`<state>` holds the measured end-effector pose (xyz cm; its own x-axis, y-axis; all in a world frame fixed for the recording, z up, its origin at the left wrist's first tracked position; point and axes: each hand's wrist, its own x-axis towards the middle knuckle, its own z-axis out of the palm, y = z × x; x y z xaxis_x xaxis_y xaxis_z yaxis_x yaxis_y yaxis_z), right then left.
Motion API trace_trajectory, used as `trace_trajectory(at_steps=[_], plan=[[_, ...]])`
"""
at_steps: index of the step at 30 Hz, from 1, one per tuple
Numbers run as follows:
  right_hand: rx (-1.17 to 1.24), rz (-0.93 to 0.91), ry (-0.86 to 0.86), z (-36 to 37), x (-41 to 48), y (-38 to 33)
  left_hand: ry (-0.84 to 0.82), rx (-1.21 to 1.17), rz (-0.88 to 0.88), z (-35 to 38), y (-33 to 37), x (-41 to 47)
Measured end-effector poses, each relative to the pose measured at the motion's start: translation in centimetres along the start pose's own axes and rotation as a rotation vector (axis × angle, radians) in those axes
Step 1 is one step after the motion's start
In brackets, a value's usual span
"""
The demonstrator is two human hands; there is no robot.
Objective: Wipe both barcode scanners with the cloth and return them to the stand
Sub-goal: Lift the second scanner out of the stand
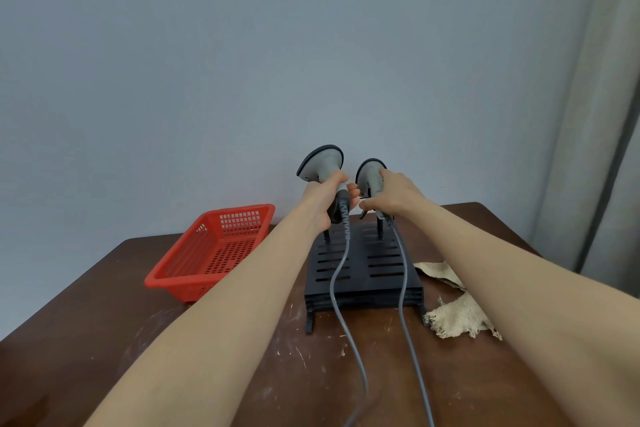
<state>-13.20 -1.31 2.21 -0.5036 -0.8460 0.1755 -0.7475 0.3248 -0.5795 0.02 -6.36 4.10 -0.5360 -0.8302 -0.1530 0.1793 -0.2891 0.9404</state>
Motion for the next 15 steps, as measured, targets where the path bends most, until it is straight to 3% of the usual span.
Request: trace_trajectory(at_steps=[15], plan=[[-0.006, 0.054, 0.008, 0.06, -0.44, 0.4, -0.01, -0.01, -0.008, 0.1, -0.19, -0.14]])
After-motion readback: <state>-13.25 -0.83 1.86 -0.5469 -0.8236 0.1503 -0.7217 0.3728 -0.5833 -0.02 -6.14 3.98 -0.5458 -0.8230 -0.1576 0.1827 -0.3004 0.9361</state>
